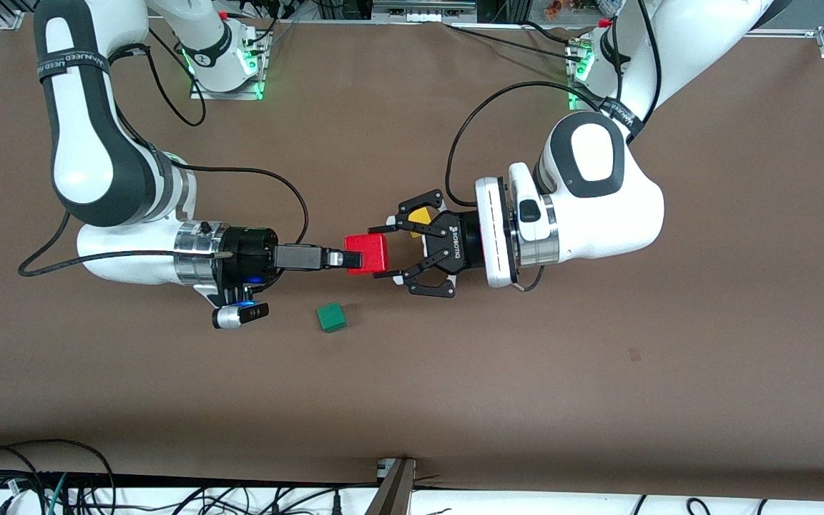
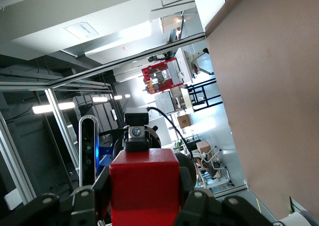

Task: Pass red block to right arm, stack on blue
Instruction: 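Close the right gripper on the red cube beside the left gripper, then open the left gripper and pull it back from the red cube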

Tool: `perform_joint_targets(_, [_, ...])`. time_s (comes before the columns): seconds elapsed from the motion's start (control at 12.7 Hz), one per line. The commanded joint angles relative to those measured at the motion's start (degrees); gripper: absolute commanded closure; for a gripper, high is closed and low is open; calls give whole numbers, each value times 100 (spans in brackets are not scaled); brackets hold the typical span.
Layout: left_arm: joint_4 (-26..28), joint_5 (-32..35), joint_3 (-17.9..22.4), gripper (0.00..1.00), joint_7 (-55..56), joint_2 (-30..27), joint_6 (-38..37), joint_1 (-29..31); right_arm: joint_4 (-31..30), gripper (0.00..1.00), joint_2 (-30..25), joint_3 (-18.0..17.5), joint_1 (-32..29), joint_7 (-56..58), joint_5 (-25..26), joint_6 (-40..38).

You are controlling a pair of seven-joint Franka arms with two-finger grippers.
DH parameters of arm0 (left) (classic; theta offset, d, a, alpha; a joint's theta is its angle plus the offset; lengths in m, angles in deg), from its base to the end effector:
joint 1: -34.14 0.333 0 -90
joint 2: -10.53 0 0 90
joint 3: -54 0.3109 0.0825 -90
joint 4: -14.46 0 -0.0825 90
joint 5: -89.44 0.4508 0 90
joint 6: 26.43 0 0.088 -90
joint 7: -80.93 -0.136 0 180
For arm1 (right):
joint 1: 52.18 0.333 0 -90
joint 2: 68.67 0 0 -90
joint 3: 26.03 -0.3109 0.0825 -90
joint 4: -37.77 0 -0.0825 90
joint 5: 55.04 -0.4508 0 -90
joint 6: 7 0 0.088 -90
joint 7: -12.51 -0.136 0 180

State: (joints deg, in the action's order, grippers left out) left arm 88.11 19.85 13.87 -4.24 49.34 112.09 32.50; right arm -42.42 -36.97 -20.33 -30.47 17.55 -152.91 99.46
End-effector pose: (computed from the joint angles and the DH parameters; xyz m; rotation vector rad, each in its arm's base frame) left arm 0.7091 -0.4554 0.4633 1.5249 -0.9869 1.0187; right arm 0.7356 0.3373 0.4264 -1.5869 0.2572 0.2133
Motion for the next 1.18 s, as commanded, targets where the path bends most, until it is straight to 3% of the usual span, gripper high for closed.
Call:
perform_joint_targets(0.0, [-123, -195, 6, 0, 220, -5, 26, -73, -41, 100, -129, 27, -61, -38, 102, -2])
perform_joint_targets(0.47, [-79, -3, 41, 0, 194, -14, -9, 24, 160, 100, -270, 1159, -61, -65, 1383, -1327])
perform_joint_targets(0.63, [-53, 593, 49, 0, 368, -14, -44, 128, 276, 100, -340, 1432, -61, -56, 2242, -1619])
perform_joint_targets(0.71, [-61, 1318, 258, 0, 718, -14, -123, 138, 276, 100, -479, 1564, -61, -30, 2977, -1646])
perform_joint_targets(0.94, [-158, 2868, 725, 0, 1650, -23, -833, 138, 206, 100, -867, 1556, -26, -21, 5026, -1663])
perform_joint_targets(1.1, [-280, 3502, 936, 0, 2012, -66, -1342, 147, 188, 100, -999, 1565, -26, 58, 6031, -1830])
